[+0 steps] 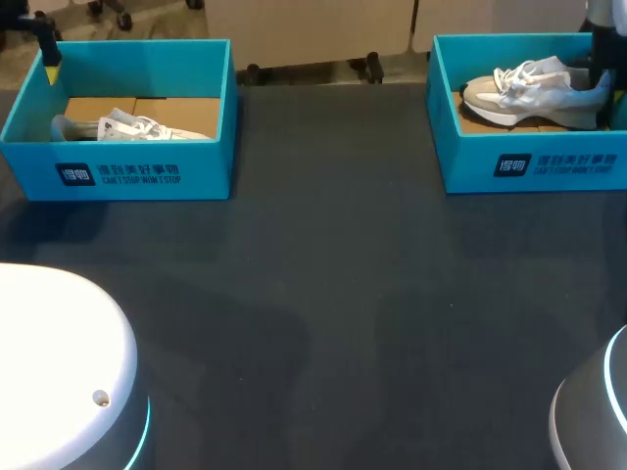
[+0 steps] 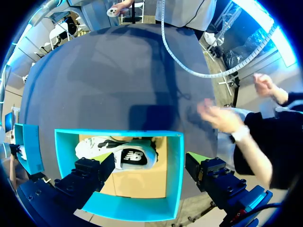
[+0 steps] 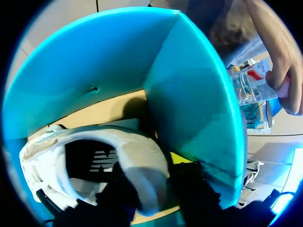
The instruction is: Take the shoe out of the shoebox, open the shoe tongue, remove and reinsert the insole, then place the shoe into the shoebox
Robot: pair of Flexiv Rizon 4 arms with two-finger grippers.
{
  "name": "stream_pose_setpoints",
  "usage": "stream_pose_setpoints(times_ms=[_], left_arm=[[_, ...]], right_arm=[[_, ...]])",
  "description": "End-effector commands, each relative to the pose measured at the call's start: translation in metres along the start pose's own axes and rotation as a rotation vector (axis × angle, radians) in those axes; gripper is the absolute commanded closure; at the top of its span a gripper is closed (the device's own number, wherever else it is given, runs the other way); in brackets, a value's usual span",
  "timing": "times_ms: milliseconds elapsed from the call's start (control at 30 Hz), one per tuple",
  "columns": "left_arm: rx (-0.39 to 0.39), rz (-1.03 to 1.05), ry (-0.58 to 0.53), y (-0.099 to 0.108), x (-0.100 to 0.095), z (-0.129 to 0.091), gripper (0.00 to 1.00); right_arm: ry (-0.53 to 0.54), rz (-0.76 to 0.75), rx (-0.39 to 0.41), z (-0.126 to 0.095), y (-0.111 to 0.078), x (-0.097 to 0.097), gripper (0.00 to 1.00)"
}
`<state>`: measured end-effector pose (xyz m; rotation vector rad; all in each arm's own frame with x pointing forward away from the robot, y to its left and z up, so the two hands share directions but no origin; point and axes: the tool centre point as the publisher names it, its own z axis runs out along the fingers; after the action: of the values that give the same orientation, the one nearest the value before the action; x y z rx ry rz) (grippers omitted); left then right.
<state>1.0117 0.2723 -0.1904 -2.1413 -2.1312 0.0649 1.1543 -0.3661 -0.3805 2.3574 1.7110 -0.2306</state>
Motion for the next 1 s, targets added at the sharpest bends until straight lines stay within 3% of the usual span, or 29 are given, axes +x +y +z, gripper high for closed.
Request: stream_pose_setpoints(times_ms=[33, 433, 600, 900, 1000], left_arm=[[-0.003, 0.000, 0.002, -0.001, 0.000, 0.000, 0.00], [-0.003, 0.000, 0.002, -0.001, 0.000, 0.000, 0.00], [-0.003, 0.000, 0.002, -0.001, 0.000, 0.000, 0.00], [-0.003, 0.000, 0.002, -0.001, 0.000, 0.000, 0.00], [-0.003, 0.000, 0.002, -0.001, 0.000, 0.000, 0.00]], right_arm=[[-0.003, 0.002, 0.015, -0.001, 0.007, -0.002, 1.00], [-0.020, 0.018, -0.002, -0.045, -0.007, -0.015, 1.00], [-0.007, 0.012, -0.028, -0.081, -0.019, -0.020, 1.00], [0.019, 0.033, -0.095, -0.139, -0.047, -0.003, 1.00], [0.011, 0.049, -0.093, -0.145, -0.056, 0.000, 1.00]])
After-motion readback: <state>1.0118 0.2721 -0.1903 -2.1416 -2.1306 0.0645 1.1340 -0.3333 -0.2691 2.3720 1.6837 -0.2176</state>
